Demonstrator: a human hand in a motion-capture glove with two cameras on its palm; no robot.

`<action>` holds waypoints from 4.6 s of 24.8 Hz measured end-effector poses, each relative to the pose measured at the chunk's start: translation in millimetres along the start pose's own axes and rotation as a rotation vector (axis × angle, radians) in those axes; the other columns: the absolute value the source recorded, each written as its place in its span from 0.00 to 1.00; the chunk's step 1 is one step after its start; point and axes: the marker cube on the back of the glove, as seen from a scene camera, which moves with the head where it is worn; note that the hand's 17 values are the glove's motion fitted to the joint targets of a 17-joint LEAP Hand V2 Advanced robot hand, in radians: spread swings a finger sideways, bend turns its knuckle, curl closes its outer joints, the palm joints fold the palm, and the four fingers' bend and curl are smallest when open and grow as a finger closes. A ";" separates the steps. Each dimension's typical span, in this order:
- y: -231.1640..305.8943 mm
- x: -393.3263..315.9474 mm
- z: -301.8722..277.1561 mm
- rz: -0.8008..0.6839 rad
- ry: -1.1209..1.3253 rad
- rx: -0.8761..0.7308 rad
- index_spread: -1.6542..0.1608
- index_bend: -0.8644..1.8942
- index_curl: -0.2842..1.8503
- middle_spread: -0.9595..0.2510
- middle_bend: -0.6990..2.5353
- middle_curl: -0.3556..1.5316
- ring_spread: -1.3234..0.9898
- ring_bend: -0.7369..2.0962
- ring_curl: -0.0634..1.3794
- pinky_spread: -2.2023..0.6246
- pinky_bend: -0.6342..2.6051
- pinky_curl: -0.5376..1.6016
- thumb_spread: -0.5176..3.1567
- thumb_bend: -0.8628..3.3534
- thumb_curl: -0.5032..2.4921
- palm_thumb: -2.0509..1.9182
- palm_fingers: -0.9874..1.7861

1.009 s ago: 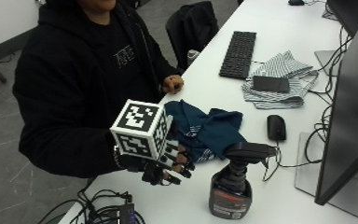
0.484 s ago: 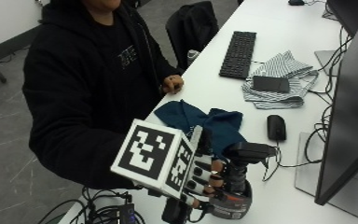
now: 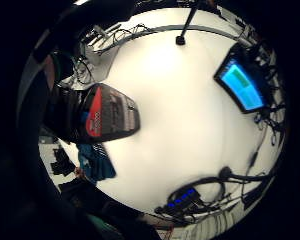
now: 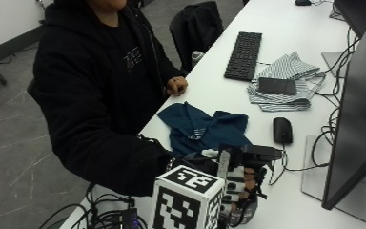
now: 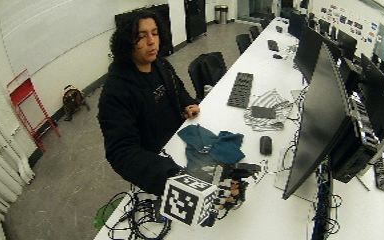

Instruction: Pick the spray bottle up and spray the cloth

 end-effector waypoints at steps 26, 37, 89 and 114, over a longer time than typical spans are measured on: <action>-13.1 2.7 38.3 0.095 -0.233 0.519 0.75 0.41 0.33 0.62 0.39 0.47 0.47 0.47 0.37 0.67 0.32 0.44 0.27 0.20 0.37 0.76 0.88; 34.6 -44.1 44.5 0.145 -0.114 0.360 0.75 0.42 0.36 0.62 0.41 0.48 0.47 0.49 0.38 0.66 0.33 0.44 0.25 0.20 0.39 0.76 0.86; 138.6 -276.5 200.0 -0.207 0.231 -0.608 0.76 0.39 0.41 0.63 0.42 0.48 0.47 0.49 0.37 0.67 0.33 0.44 0.25 0.20 0.43 0.76 0.85; 139.3 -295.6 362.8 -0.342 -0.425 -0.251 0.75 0.39 0.42 0.63 0.42 0.48 0.47 0.50 0.37 0.67 0.34 0.44 0.26 0.20 0.44 0.76 0.85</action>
